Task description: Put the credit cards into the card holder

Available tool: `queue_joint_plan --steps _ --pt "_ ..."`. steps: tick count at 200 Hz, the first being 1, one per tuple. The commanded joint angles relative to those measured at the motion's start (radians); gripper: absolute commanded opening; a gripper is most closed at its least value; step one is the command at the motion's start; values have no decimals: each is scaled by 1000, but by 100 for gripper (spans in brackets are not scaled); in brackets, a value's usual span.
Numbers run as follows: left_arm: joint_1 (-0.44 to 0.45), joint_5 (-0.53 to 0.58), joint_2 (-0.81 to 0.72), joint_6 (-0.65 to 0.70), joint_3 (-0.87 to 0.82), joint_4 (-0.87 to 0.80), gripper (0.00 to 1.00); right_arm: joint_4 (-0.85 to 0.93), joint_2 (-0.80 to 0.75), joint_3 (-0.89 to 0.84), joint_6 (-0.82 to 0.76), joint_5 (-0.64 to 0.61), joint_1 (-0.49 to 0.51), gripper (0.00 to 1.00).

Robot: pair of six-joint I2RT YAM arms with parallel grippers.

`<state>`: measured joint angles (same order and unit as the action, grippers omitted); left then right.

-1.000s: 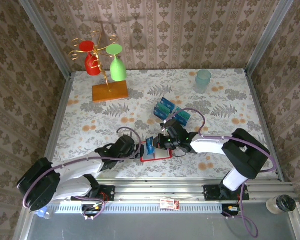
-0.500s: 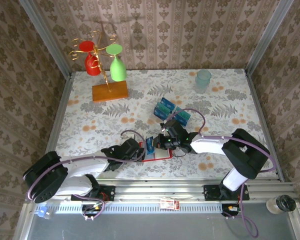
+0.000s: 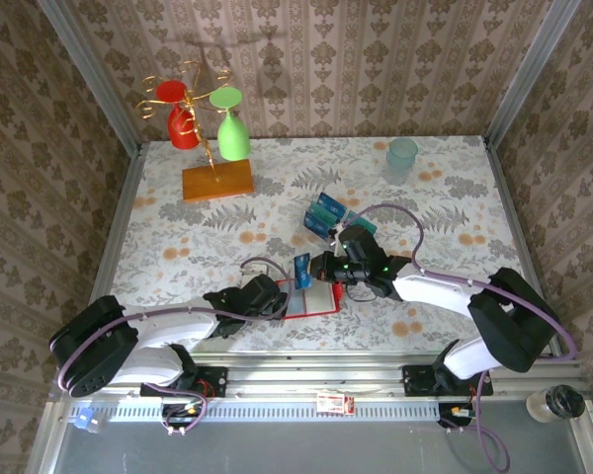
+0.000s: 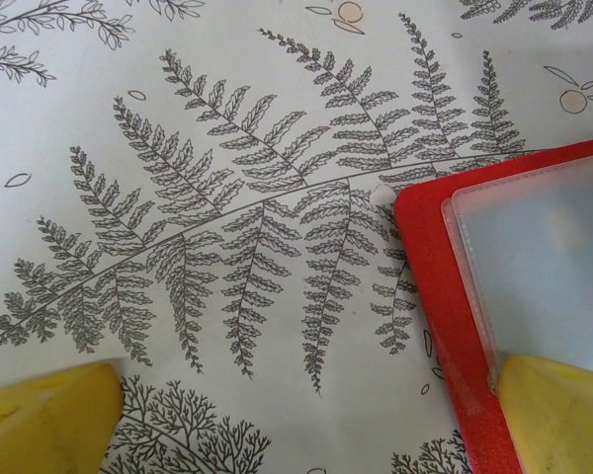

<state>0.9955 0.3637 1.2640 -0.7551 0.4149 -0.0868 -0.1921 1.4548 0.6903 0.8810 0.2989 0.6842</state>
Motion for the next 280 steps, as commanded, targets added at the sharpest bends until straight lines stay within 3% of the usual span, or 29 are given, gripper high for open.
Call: queue_joint_plan --steps 1,101,280 --pt "5 21 17 -26 4 -66 100 -12 -20 -57 -24 -20 -23 0" --pt "11 27 12 -39 -4 -68 100 -255 36 -176 42 -1 -31 0" --pt "11 29 7 -39 -8 -59 100 -417 142 -238 86 68 -29 0"
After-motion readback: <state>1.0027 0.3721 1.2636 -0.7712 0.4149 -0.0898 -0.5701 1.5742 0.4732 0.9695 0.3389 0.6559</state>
